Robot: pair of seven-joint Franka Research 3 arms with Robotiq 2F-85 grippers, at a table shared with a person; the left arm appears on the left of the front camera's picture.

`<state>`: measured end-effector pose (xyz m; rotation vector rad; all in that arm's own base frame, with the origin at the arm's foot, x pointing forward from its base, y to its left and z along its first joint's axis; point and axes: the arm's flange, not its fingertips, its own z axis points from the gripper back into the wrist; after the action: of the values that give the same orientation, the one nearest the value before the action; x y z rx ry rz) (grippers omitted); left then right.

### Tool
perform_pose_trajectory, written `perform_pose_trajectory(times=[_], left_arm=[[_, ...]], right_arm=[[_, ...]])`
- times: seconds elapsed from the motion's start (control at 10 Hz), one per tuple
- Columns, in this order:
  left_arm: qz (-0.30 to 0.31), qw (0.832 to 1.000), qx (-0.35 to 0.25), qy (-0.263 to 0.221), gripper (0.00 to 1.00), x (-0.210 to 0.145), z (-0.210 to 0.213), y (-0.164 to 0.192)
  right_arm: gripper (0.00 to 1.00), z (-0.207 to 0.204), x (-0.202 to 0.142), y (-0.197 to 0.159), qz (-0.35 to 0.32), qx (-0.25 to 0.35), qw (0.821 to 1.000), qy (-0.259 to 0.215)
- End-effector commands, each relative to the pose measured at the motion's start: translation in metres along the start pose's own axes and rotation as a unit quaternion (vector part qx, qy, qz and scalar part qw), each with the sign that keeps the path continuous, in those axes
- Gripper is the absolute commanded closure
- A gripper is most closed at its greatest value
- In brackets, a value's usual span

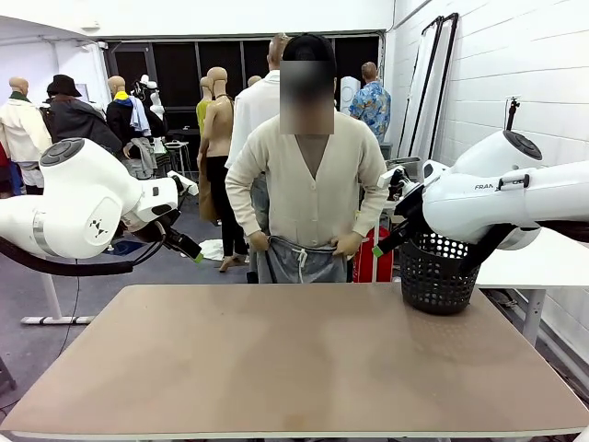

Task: Fold the training pants.
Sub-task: Grab both ends of the Training pants handed by a person.

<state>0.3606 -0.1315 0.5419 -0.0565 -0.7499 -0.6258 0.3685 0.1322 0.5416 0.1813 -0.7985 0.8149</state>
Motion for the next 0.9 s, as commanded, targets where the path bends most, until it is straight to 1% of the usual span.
perform_pose_trajectory(times=[0.0,0.8], left_arm=[[0.001,1.0,0.004,0.002,0.0,-0.0004,0.0008,0.0005],[0.001,1.0,0.004,0.002,0.0,-0.0004,0.0008,0.0005]], right_arm=[[0.0,-0.0008,-0.001,0.0004,0.0,0.002,1.0,0.002],[0.0,-0.0008,-0.001,0.0004,0.0,0.002,1.0,0.002]])
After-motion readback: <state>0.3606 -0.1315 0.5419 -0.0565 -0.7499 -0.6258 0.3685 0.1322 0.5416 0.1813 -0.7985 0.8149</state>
